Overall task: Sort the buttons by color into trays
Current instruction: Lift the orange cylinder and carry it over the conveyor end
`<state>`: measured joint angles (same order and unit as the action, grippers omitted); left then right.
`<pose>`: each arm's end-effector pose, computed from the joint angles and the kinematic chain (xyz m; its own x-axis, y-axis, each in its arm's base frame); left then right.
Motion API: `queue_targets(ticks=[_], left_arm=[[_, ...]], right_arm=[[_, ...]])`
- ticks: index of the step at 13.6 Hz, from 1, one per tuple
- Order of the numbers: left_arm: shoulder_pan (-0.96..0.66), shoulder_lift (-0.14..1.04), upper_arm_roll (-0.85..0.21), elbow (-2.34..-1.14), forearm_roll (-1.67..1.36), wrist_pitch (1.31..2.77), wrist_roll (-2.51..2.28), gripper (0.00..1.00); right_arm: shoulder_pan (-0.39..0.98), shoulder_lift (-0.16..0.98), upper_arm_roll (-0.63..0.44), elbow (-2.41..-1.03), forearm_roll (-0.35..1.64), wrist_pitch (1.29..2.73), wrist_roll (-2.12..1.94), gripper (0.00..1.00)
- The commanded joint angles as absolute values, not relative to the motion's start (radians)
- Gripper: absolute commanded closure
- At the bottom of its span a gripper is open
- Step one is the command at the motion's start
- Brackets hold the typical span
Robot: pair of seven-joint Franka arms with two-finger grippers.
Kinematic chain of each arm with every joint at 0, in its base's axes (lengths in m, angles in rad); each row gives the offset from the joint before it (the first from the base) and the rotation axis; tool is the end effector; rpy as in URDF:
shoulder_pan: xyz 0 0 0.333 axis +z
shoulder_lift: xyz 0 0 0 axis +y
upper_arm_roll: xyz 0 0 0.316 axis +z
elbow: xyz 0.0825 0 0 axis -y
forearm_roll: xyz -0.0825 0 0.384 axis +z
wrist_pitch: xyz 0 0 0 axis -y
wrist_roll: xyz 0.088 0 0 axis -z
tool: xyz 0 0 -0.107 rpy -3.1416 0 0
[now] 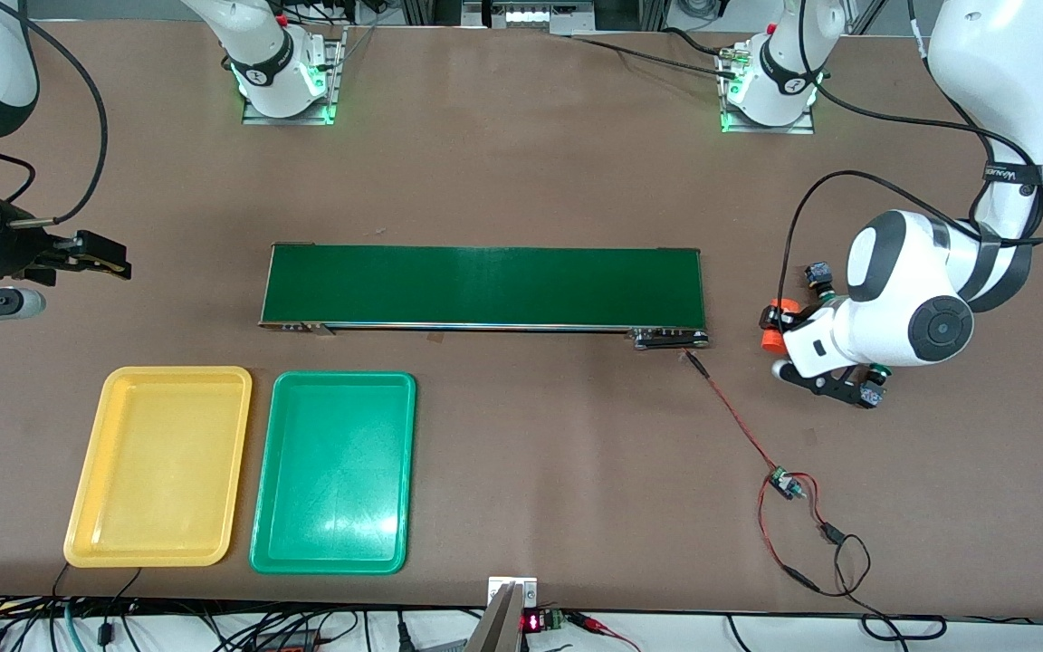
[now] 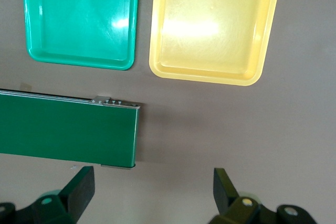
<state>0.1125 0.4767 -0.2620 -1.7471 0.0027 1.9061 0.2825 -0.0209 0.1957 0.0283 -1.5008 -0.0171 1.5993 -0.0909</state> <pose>0.6191 -0.0808 0.2880 0.8715 -0.4205 -0.2525 -0.3799 -0.9043 0.1948 0.6109 0.0012 0.5456 0.9903 0.0986 -0.0976 0.0993 -0.9951 0.0026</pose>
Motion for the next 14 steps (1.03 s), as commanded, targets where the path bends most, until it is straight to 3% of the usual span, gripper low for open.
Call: queue_targets(ticks=[1, 8, 12, 14], left_arm=[[0.117, 0.460, -0.302, -1.753, 0.021, 1.888, 0.478, 0.95], [0.112, 0.370, -0.429, -1.840, 0.026, 1.845, 0.638, 1.00], [0.112, 0.272, -0.529, -2.043, 0.080, 2.040, 0.638, 1.00], [0.109, 0.278, -0.570, -2.051, 0.116, 2.049, 0.690, 1.00]], right_arm=[[-0.018, 0.198, 0.029, -1.483, -0.028, 1.583, -0.097, 0.00], [-0.020, 0.198, 0.029, -1.485, -0.028, 1.585, -0.098, 0.00], [-0.021, 0.198, 0.029, -1.483, -0.028, 1.585, -0.098, 0.00], [-0.020, 0.198, 0.029, -1.483, -0.028, 1.585, -0.100, 0.00]])
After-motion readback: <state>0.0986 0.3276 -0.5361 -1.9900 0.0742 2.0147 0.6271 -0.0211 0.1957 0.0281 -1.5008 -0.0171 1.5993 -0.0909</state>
